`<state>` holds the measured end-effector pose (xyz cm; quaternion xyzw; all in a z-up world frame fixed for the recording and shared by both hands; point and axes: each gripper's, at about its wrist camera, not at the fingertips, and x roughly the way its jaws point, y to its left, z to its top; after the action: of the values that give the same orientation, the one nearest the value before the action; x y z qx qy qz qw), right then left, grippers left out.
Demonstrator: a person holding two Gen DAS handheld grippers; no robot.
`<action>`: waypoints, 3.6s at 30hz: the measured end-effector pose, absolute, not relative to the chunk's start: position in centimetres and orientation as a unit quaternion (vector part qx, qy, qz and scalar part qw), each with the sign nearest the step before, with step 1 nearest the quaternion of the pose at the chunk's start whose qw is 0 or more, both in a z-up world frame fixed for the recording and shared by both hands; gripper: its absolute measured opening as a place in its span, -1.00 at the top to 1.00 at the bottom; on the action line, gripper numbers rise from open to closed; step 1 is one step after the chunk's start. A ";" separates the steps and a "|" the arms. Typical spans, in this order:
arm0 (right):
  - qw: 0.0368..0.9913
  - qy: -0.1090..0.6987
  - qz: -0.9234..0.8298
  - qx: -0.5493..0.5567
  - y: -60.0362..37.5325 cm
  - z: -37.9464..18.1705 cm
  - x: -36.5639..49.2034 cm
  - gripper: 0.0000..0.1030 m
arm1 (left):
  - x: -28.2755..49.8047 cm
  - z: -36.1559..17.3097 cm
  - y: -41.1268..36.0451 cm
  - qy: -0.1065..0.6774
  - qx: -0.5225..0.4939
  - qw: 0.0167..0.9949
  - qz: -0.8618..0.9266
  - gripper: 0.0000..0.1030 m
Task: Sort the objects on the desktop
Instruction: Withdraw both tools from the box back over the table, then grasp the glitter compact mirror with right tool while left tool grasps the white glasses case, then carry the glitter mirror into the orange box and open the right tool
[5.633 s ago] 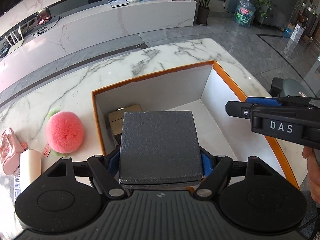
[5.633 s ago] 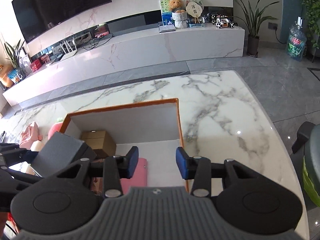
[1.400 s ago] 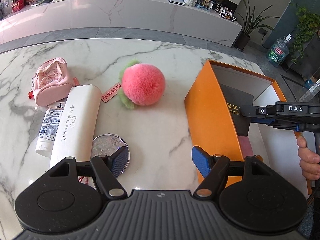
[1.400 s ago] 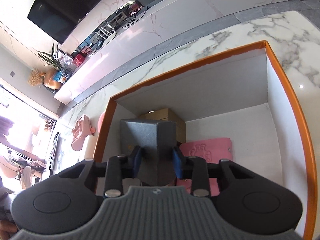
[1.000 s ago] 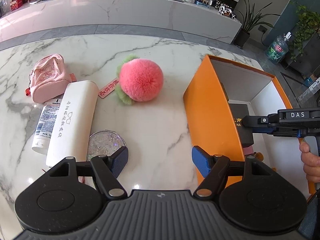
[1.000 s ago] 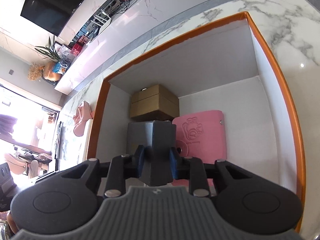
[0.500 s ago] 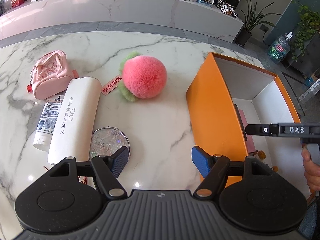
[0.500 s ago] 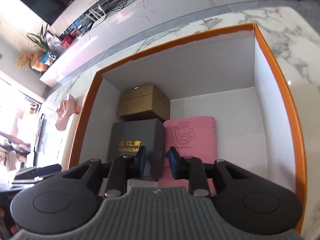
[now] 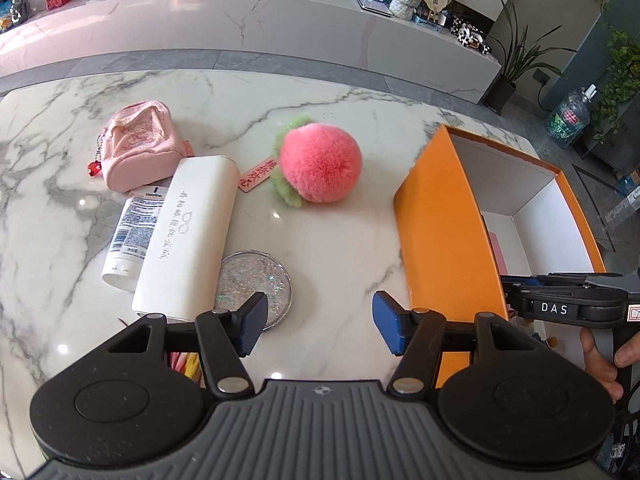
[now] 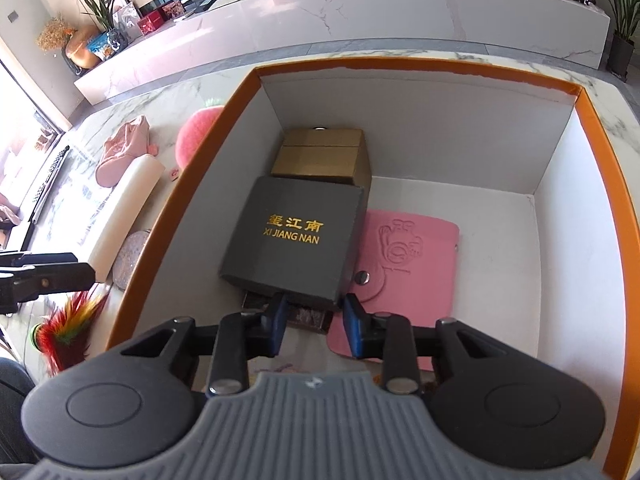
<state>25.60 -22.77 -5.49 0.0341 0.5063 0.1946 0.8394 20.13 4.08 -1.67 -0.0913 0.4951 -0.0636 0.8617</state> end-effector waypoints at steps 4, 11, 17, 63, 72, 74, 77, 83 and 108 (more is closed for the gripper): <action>0.840 0.513 0.178 0.019 -22.8 -4.4 24.5 0.35 | 19.0 -0.8 5.9 0.486 -0.100 0.867 -0.055 -0.32; 0.878 0.432 0.204 0.035 -21.5 2.9 21.8 0.34 | 18.1 1.1 11.0 0.468 -0.106 0.877 -0.026 -0.25; 0.871 0.415 0.261 0.021 -14.0 5.3 22.2 0.30 | 18.8 1.6 14.1 0.465 -0.096 0.880 -0.018 -0.29; 0.802 0.525 0.227 -0.170 -1.8 -6.4 27.3 -0.42 | 28.3 -7.8 12.2 0.519 -0.009 0.849 -0.095 -0.59; 0.808 0.502 0.251 -0.181 -3.2 -4.1 25.4 -0.42 | 29.2 -9.1 10.2 0.537 0.042 0.838 -0.085 -0.51; 0.808 0.498 0.257 -0.181 -3.4 -3.7 25.0 -0.42 | 29.2 -9.4 10.3 0.538 0.048 0.838 -0.077 -0.36; 0.813 0.489 0.262 -0.177 -3.8 -3.1 24.4 -0.42 | 29.0 -9.3 10.6 0.536 0.033 0.841 -0.074 -0.35; 0.829 0.460 0.274 -0.159 -5.1 -0.6 23.2 -0.42 | 27.8 -7.1 11.1 0.511 0.014 0.857 -0.060 -0.35; 0.867 0.468 0.139 -0.098 -22.1 -1.9 27.2 -0.42 | 25.4 1.8 2.5 0.471 0.012 0.872 -0.130 -0.35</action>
<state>27.19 -22.09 -1.87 -0.0981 0.4677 0.1393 0.8673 25.42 2.51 1.78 0.0124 0.4711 -0.1297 0.8724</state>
